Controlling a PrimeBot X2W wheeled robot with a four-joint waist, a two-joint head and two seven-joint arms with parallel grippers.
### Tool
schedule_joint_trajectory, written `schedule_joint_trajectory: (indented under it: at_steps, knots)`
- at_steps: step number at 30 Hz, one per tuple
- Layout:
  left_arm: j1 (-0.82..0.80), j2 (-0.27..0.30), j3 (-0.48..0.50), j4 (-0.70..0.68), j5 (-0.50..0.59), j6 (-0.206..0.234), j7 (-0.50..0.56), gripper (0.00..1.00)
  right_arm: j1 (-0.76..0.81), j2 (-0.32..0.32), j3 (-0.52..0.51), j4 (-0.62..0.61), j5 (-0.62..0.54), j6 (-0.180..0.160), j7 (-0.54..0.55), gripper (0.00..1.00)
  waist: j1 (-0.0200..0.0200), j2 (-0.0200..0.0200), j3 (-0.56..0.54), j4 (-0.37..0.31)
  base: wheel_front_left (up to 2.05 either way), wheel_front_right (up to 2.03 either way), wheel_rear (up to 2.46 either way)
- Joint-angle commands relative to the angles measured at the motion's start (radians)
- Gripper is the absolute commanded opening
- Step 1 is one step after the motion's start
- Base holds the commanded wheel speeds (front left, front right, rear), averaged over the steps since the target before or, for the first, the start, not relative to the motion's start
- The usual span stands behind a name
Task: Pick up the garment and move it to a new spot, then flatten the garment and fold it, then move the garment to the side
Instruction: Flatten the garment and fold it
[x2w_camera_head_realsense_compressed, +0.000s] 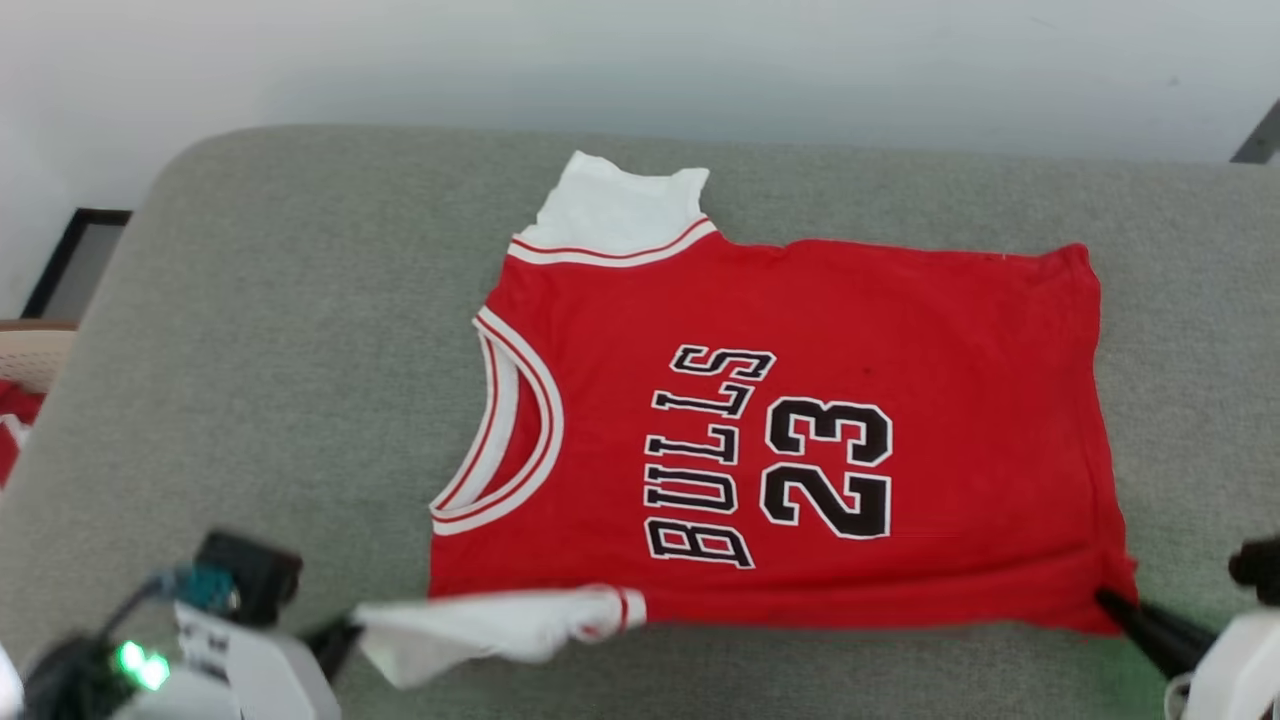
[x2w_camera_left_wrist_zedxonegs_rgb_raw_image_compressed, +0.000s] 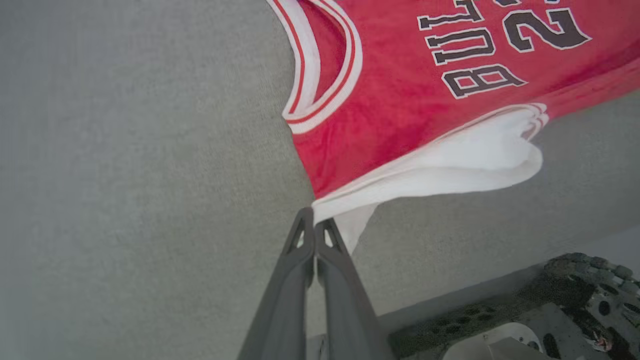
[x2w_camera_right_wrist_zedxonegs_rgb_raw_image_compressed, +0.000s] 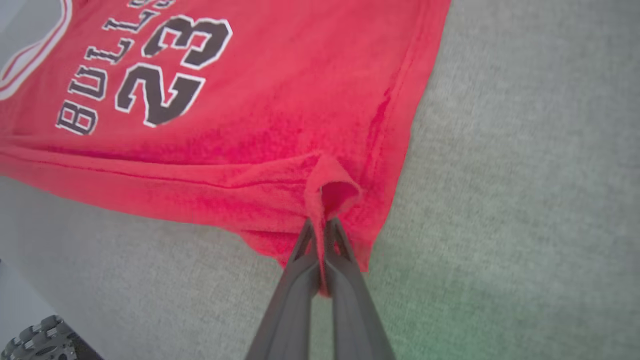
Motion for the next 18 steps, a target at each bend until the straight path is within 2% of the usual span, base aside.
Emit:
schedule_joint_trajectory:
  at_steps: [1,4,8,11,12,18]
  knots:
    - [-0.042,0.009,0.007,0.010,0.030,-0.023,0.023,0.00,-0.026,0.006,-0.016,-0.011,-0.015,-0.001,0.017,0.00,0.0000,0.0000,0.016,-0.017,0.00,0.00,0.00]
    - [-0.135,-0.006,0.022,0.060,0.077,-0.090,0.077,0.00,-0.076,0.031,-0.041,-0.024,-0.037,-0.001,0.058,0.00,0.0000,0.0000,0.031,-0.031,0.00,0.00,0.00]
    - [-0.252,-0.061,0.034,0.168,0.120,-0.191,0.137,0.00,-0.151,0.064,-0.062,0.004,-0.064,-0.001,0.108,0.00,0.0000,0.0000,0.055,-0.046,0.00,0.00,0.00]
    - [-0.332,-0.126,0.040,0.263,0.140,-0.265,0.166,0.00,-0.210,0.087,-0.068,0.047,-0.095,-0.001,0.142,0.00,0.0000,0.0000,0.073,-0.051,0.00,0.00,0.00]
    - [-0.332,-0.126,0.040,0.263,0.140,-0.265,0.166,0.00,-0.210,0.087,-0.068,0.047,-0.095,-0.001,0.142,0.00,0.0000,0.0000,0.073,-0.051,0.00,0.00,0.00]
    - [-0.438,-0.260,0.023,0.496,0.138,-0.395,0.212,0.00,-0.315,0.143,-0.051,0.137,-0.122,-0.001,0.201,0.00,0.0000,0.0000,0.109,-0.063,0.00,0.00,0.00]
